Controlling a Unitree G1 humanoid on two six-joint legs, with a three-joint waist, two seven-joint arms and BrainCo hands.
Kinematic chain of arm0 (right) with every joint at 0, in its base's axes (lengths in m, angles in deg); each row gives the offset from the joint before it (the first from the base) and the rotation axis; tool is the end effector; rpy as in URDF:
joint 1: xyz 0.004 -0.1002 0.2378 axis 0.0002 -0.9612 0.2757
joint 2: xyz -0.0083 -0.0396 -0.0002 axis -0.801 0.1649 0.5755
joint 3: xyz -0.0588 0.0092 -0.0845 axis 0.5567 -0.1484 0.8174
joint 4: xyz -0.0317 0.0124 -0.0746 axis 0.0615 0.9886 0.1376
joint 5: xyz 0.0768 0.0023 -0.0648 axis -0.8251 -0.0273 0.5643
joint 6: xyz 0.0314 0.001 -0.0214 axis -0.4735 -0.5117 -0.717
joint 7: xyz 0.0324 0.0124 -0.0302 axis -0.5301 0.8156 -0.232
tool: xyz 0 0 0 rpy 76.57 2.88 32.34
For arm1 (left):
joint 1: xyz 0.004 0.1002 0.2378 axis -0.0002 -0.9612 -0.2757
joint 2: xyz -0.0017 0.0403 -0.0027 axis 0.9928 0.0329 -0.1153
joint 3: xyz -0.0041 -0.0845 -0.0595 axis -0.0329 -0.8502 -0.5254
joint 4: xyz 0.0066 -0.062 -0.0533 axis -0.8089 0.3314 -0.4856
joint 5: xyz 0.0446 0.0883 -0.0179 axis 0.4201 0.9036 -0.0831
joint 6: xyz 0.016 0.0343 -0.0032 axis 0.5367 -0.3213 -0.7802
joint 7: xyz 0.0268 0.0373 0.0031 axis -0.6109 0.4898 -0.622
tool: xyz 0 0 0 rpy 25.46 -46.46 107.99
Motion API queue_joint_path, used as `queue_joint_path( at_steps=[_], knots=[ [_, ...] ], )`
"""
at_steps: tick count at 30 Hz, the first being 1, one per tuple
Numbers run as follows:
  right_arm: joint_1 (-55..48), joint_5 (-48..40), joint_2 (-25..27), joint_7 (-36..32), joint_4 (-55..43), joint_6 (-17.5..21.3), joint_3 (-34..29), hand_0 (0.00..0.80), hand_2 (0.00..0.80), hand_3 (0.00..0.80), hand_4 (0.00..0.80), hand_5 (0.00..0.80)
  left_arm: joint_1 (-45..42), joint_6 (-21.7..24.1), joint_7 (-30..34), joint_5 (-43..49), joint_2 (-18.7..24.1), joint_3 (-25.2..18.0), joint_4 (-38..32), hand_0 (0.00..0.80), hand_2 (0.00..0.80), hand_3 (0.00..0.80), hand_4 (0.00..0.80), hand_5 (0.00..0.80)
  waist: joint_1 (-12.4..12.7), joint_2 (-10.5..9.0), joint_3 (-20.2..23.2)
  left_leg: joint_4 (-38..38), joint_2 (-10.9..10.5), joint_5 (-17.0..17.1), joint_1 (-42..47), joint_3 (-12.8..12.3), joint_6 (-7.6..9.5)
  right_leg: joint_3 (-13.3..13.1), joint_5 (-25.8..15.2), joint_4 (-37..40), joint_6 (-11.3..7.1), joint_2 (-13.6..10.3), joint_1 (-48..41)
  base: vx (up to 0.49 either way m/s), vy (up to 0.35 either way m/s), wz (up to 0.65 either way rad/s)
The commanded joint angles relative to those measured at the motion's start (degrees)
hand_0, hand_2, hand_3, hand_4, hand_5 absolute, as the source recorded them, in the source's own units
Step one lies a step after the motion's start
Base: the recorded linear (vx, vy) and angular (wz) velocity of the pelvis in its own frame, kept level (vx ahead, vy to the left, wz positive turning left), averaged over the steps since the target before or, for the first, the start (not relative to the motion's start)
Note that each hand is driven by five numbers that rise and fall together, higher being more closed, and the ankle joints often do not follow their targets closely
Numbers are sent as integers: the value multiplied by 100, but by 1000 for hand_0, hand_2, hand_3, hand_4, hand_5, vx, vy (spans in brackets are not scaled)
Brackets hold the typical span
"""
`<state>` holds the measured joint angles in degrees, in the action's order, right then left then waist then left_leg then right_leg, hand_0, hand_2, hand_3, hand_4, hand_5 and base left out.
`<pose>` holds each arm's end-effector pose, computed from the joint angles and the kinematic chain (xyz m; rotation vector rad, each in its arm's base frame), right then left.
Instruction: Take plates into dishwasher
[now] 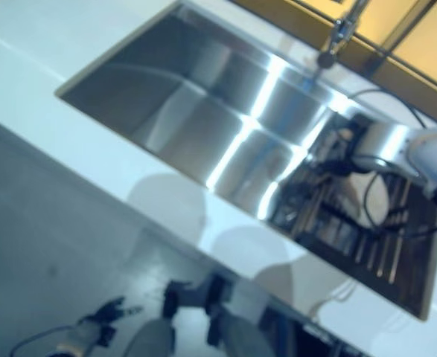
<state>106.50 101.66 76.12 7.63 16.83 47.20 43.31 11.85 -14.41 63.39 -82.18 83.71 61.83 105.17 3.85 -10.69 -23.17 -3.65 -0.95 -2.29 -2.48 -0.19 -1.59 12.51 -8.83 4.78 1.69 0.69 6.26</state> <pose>0.2947 -0.2328 0.2698 -2.5667 0.0279 0.7834 0.1372 0.2697 -0.0741 0.5126 0.9631 0.0049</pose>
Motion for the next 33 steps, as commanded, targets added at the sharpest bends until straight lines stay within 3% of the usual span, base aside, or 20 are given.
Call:
queue_joint_path(
  at_steps=[1, 33],
  knots=[
    [155, -98, 392, 61, -104, -256, 17, 0, 0, 0, 0, 0, -182, 107, 28, -99, 209, -189, -113, 0, 0, 0, 0, 0, 27, -68, 144, -79, 21, -157, -372, -651, 195, -20, 1255, -490, -54, 276, -344, 0, 0, 0],
    [-95, -570, 611, 400, -102, -853, -199, 0, 0, 0, 0, 0, -162, 94, 21, -83, 150, -224, -48, 0, 0, 0, 0, 0, -99, -41, 322, 205, -37, -173, -91, -757, 283, -156, 1203, -416, -127, 262, -455, -6, 19, -2]
  ],
)
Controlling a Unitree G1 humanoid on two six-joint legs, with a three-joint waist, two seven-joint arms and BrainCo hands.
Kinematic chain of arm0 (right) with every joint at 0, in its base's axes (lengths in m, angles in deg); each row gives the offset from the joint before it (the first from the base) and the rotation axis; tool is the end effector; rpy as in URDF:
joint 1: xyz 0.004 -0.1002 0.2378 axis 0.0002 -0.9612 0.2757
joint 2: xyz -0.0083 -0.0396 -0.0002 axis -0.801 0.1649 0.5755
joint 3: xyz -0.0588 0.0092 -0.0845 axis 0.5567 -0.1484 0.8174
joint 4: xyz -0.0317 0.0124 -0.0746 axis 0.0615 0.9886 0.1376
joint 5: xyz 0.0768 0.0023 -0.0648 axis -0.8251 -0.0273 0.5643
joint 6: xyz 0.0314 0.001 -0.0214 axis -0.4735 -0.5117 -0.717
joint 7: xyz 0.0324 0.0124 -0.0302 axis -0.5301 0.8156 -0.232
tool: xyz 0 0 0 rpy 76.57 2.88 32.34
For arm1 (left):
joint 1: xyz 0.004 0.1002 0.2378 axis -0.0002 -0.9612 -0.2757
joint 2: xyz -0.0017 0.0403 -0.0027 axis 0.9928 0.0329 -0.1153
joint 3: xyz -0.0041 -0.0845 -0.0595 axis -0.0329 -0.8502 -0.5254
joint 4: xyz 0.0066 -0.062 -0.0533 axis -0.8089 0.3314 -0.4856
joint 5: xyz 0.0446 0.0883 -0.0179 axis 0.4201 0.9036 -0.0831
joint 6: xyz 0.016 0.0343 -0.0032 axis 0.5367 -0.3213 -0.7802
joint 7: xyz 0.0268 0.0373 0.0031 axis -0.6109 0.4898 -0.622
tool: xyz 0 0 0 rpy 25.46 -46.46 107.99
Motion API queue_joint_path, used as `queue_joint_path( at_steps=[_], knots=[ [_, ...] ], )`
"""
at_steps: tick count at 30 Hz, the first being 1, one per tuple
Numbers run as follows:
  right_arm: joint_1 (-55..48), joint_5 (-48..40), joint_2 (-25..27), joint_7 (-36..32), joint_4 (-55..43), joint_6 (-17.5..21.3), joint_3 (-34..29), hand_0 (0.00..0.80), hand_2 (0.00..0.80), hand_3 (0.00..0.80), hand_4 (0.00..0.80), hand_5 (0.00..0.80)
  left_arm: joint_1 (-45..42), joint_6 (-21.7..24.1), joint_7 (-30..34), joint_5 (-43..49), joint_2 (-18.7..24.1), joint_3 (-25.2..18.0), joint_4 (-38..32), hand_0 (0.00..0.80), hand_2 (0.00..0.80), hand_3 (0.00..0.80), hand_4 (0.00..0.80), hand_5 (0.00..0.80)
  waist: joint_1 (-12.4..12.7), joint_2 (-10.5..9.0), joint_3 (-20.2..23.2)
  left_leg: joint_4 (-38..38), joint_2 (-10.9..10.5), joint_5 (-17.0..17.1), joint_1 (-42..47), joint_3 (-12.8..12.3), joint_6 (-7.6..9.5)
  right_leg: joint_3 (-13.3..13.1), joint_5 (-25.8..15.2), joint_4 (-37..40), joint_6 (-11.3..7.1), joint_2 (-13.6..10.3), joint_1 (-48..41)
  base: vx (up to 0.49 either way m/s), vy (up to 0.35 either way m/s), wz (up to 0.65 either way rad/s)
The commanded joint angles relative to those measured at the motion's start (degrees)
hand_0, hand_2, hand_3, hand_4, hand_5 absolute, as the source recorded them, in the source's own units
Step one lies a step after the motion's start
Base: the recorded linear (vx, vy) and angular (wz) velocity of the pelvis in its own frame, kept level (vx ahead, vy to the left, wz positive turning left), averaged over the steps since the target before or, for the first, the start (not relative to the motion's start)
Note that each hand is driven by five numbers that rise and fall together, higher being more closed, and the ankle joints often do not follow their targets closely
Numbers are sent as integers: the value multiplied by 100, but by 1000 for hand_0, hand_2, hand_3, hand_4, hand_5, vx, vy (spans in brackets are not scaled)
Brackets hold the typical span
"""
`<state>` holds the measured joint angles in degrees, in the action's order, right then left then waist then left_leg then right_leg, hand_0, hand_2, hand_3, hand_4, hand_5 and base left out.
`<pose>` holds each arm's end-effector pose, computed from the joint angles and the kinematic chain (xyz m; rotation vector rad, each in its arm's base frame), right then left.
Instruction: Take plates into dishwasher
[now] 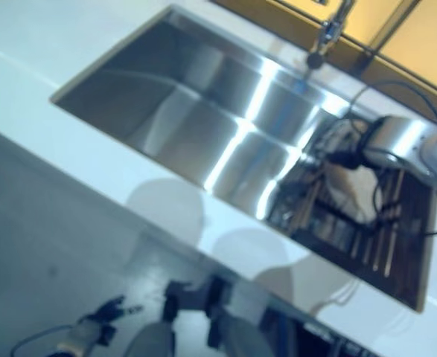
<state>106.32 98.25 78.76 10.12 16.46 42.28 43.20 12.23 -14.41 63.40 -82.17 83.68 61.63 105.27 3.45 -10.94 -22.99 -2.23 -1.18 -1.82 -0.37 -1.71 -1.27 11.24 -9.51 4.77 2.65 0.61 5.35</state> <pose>0.2913 -0.2439 0.2779 -2.5005 0.0321 0.6538 0.1393 0.2698 -0.0733 0.5110 0.9574 0.0079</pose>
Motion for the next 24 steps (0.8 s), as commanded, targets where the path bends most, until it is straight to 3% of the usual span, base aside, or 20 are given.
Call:
queue_joint_path(
  at_steps=[1, 8, 24],
  knots=[
    [-106, -237, 351, 151, -65, -373, -216, 0, 0, 0, 0, 0, -207, 94, 21, -78, 151, -211, -55, 0, 0, 0, 0, 0, -60, -13, 315, 87, -17, -218, -285, -608, 253, -33, 1268, -405, -227, 269, -372, -7, 34, 0],
    [-117, -858, 386, 235, -34, -653, -281, 0, 0, 0, 0, 0, -214, 81, 20, -71, 136, -217, -45, 0, 0, 0, 0, 0, -89, -12, 390, 183, -36, -226, -198, -624, 275, -61, 1257, -384, -253, 267, -400, -5, 26, -2],
    [-229, -941, 505, 468, 77, -463, -415, 0, 0, 0, 0, 0, -273, 44, 29, -41, 113, -237, -55, 0, 0, 0, 0, 0, -127, -23, 588, 325, -65, -265, -6, -679, 326, -117, 1237, -321, -306, 261, -515, 1, 19, -2]
  ],
)
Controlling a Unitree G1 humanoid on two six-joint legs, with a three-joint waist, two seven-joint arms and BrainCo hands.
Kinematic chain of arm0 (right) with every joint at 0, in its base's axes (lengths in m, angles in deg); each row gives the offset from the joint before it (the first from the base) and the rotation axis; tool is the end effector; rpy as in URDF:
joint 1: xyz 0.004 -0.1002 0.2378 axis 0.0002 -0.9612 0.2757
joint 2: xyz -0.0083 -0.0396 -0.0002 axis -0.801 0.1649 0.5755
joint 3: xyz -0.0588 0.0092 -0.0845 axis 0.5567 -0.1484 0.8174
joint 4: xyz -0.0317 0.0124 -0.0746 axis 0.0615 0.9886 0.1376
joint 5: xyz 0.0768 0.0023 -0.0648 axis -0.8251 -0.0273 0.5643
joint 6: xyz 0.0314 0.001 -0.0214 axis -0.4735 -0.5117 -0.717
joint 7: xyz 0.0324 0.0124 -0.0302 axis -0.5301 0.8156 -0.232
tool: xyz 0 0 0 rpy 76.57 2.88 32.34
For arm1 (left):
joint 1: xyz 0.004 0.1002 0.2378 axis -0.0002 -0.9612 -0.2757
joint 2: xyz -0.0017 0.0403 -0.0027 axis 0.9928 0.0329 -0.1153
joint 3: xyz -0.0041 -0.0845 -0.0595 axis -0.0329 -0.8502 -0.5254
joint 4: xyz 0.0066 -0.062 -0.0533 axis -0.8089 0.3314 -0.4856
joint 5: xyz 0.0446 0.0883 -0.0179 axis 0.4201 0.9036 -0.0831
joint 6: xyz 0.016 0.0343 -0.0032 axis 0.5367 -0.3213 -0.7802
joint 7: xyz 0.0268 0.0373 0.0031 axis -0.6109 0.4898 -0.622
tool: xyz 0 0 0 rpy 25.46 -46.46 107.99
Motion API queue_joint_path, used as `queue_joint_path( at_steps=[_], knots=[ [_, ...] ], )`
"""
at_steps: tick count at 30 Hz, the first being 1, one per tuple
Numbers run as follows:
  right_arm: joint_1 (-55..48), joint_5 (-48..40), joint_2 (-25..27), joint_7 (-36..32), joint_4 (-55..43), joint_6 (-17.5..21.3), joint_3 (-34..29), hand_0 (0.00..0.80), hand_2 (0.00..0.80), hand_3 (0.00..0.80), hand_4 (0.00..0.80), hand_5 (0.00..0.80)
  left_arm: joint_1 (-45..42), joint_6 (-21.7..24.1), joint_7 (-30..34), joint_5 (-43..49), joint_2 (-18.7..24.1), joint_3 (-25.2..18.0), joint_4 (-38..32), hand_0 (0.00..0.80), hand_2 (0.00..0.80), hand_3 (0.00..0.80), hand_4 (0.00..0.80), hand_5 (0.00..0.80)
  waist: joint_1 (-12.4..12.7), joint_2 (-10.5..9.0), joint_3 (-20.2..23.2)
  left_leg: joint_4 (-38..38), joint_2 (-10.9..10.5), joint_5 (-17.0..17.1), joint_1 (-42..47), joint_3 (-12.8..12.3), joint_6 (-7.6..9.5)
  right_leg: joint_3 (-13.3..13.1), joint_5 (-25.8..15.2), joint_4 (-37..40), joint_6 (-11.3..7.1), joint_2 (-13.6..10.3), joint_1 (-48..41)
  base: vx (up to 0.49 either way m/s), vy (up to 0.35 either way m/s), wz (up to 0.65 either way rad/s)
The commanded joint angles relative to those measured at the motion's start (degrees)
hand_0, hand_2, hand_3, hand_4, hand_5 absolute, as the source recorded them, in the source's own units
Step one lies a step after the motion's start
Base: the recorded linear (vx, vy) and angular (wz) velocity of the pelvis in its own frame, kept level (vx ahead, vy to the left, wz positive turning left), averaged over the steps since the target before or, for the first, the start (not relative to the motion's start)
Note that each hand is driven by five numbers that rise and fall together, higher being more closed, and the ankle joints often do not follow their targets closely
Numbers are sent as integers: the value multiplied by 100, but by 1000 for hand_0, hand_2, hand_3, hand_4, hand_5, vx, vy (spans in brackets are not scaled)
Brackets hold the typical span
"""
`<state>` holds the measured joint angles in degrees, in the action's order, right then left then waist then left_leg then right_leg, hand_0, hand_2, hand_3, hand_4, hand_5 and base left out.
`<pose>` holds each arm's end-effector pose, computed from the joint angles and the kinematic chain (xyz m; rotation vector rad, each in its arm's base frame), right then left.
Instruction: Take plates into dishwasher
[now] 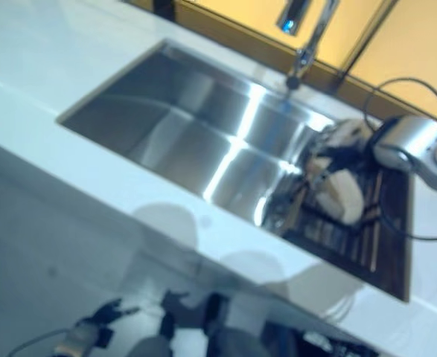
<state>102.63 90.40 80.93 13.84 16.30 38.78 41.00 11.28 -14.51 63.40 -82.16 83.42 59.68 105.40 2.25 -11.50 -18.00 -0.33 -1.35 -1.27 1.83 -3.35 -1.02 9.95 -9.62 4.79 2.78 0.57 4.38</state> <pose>0.2865 -0.2572 0.2755 -2.3325 -0.0091 0.5841 0.1339 0.2723 -0.0747 0.4878 0.9713 0.0363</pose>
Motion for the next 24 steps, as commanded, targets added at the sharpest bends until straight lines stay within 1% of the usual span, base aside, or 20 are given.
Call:
queue_joint_path(
  at_steps=[1, 3, 4, 6, 7, 8, 11, 14, 18, 19, 20, 24],
  knots=[
    [128, -102, 279, 82, 82, -87, -208, 0, 0, 0, 0, 0, -178, 51, 22, -50, 142, -28, -68, 0, 0, 0, 0, 0, -6, 32, 89, 137, -50, -322, -217, -519, 307, 9, 1243, -318, -323, 265, -425, 0, 0, 0],
    [133, 17, 263, 61, 65, -26, -179, 0, 0, 0, 0, 0, -171, 43, 7, -52, 142, -22, -62, 0, 0, 0, 0, 0, -5, 31, 93, 152, -49, -317, -212, -520, 308, 10, 1230, -315, -333, 261, -421, 0, 0, 0],
    [157, 231, 269, 77, 64, 109, -146, 0, 0, 0, 0, 0, -162, 38, 6, -63, 151, -15, -66, 0, 0, 0, 0, 0, -1, 34, 85, 160, -53, -315, -213, -518, 313, 10, 1228, -316, -335, 258, -417, 0, 0, 0],
    [178, 394, 267, 109, 80, 232, -108, 0, 0, 0, 0, 0, -158, 33, 1, -70, 157, -12, -69, 0, 0, 0, 0, 0, -2, 39, 85, 177, -54, -310, -215, -520, 318, 10, 1225, -322, -340, 257, -404, 0, 0, 0],
    [196, 542, 270, 124, 57, 358, -83, 0, 0, 0, 0, 0, -150, 44, 9, -73, 169, -17, -59, 0, 0, 0, 0, 0, -2, 39, 79, 185, -54, -305, -217, -522, 319, 10, 1224, -329, -344, 255, -394, 0, 0, 0],
    [195, 556, 264, 110, 44, 386, -74, 0, 0, 0, 0, 0, -148, 57, 12, -81, 172, -22, -46, 0, 0, 0, 0, 0, -5, 39, 79, 194, -52, -300, -215, -526, 317, 7, 1222, -330, -346, 256, -389, 0, 0, 0],
    [119, 544, 228, -5, -15, 363, -117, 0, 0, 0, 0, 0, -138, 65, 22, -104, 167, -18, -38, 0, 0, 0, 0, 0, 3, 54, 64, 209, -60, -287, -214, -510, 316, 15, 1220, -331, -348, 254, -387, 0, 0, 0],
    [13, 353, 200, -119, -31, 252, -173, 0, 0, 0, 0, 0, -124, 55, 22, -112, 170, -28, -46, 0, 0, 0, 0, 0, 7, 57, 71, 243, -67, -279, -219, -495, 318, 28, 1224, -328, -351, 251, -371, 0, 0, 0],
    [-53, 3, 170, -292, -82, -19, -202, 0, 0, 0, 0, 0, -111, 49, 15, -99, 166, -38, -48, 0, 0, 0, 0, 0, 11, 56, 58, 242, -68, -281, -226, -487, 322, 40, 1235, -355, -349, 245, -354, 0, 0, 0],
    [-102, -248, 145, -364, -65, -265, -234, 0, 0, 0, 0, 0, -109, 47, 12, -99, 160, -39, -55, 0, 0, 0, 0, 0, 12, 57, 52, 236, -67, -282, -228, -487, 325, 45, 1233, -364, -351, 241, -349, 0, 0, 0],
    [-182, -362, 117, -439, -84, -389, -311, 0, 0, 0, 0, 0, -101, 57, 13, -102, 154, -40, -47, 0, 0, 0, 0, 0, 9, 63, 45, 240, -65, -278, -227, -490, 326, 49, 1231, -367, -351, 237, -345, 0, 0, 0],
    [-617, -1070, 15, -571, -44, -1529, -799, 0, 0, 0, 0, 0, -103, 68, 7, -105, 112, -66, -59, 0, 0, 0, 0, 0, -24, 95, 19, 238, -67, -281, -220, -490, 336, 49, 1221, -380, -354, 230, -339, -5, 8, 0]
  ],
)
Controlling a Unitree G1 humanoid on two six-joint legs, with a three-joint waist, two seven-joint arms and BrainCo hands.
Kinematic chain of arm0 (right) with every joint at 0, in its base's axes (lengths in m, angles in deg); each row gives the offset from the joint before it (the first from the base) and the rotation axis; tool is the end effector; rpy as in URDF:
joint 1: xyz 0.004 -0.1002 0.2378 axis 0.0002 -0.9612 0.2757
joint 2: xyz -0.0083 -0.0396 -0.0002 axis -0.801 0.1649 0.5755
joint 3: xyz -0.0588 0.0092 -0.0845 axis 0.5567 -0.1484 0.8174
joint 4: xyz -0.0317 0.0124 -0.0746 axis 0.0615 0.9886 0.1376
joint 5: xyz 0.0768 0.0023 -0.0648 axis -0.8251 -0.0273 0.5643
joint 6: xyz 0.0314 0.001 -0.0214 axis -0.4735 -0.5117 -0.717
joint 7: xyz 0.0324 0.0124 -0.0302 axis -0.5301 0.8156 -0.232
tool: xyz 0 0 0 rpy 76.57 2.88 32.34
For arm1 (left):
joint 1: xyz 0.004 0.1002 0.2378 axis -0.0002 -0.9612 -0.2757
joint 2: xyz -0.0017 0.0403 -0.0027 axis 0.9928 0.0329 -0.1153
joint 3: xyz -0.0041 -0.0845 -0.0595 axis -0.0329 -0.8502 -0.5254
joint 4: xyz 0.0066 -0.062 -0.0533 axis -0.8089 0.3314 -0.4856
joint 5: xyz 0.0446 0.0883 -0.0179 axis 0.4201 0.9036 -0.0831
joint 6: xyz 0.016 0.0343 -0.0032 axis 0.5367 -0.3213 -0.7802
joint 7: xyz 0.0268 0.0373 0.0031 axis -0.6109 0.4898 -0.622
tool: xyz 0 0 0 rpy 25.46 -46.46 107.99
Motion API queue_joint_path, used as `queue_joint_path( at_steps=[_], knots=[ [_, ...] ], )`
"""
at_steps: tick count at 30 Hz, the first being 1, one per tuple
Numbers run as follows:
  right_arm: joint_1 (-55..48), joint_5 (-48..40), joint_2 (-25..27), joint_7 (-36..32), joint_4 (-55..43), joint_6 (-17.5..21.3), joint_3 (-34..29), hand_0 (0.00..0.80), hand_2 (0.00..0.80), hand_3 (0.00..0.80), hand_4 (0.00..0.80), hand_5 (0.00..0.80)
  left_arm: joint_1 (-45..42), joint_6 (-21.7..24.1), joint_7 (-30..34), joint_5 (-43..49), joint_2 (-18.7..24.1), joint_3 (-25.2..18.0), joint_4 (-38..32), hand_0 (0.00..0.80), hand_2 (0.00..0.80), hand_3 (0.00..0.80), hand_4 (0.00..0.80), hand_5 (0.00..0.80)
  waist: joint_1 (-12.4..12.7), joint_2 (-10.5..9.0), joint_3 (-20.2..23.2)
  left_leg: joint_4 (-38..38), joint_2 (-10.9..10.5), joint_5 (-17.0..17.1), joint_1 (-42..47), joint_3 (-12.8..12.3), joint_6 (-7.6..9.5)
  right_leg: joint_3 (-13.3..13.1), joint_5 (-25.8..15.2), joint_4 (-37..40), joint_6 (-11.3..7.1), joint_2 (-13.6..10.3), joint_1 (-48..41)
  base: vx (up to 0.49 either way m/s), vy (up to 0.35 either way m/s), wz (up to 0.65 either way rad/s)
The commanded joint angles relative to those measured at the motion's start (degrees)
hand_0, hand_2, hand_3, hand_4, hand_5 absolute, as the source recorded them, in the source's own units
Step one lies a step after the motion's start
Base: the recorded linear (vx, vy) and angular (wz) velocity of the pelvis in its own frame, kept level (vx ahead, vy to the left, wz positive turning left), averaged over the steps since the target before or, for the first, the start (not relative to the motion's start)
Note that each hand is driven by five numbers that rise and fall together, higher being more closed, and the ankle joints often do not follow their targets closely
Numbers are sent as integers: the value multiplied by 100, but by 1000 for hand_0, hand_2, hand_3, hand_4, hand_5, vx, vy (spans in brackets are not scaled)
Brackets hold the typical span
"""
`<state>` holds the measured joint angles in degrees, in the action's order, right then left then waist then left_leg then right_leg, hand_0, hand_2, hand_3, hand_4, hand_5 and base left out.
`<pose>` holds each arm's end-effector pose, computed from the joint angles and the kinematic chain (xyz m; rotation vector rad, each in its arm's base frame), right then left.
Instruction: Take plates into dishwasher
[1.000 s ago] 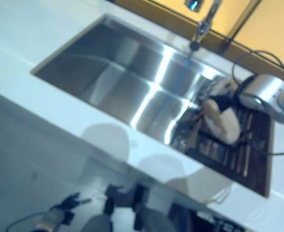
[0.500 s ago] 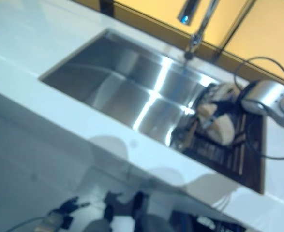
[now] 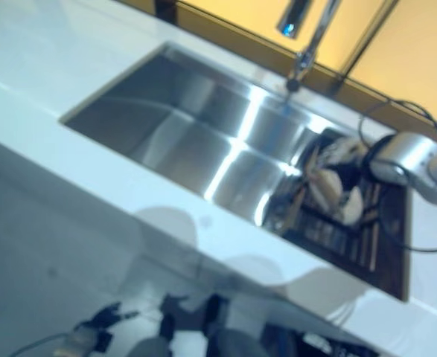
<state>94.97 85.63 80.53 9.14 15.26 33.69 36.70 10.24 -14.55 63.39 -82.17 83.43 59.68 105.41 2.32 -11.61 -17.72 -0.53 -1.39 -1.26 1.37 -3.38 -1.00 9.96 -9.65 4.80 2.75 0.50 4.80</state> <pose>0.2843 -0.2656 0.2563 -2.1896 0.1383 0.6092 0.1275 0.2730 -0.0769 0.4865 0.9905 0.0372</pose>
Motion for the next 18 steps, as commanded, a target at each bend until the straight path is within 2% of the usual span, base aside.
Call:
queue_joint_path(
  at_steps=[1, 7, 13, 18],
  knots=[
    [1, -741, 15, -85, 91, -1264, -564, 0, 0, 0, 0, 0, 9, 91, 13, -109, 98, -80, -40, 0, 0, 0, 0, 0, -43, 120, -21, 261, -64, -278, -172, -488, 336, 46, 1218, -381, -350, 232, -380, -17, 32, 0],
    [-811, -1676, -283, -212, 60, -2336, -1625, 0, 0, 0, 0, 0, 23, 123, -12, -182, 28, -98, -21, 0, 0, 0, 0, 0, -137, 175, -74, 258, -69, -291, -151, -522, 361, 4, 1203, -397, -350, 224, -367, -18, 32, 0],
    [-1505, -2147, -592, -351, 74, -2714, -2453, 0, 0, 0, 0, 0, 54, 73, -36, -218, -12, -102, -60, 0, 0, 0, 0, 0, -199, 204, -90, 268, -79, -319, -120, -554, 377, -19, 1193, -371, -346, 219, -388, -9, 18, 0],
    [-1946, -2614, -793, -372, 91, -2990, -2801, 0, 0, 0, 0, 0, 63, 56, -54, -219, -29, -113, -34, 0, 0, 0, 0, 0, -229, 186, -69, 262, -78, -337, -78, -592, 383, -45, 1172, -344, -347, 227, -423, -6, 5, 0]
  ],
)
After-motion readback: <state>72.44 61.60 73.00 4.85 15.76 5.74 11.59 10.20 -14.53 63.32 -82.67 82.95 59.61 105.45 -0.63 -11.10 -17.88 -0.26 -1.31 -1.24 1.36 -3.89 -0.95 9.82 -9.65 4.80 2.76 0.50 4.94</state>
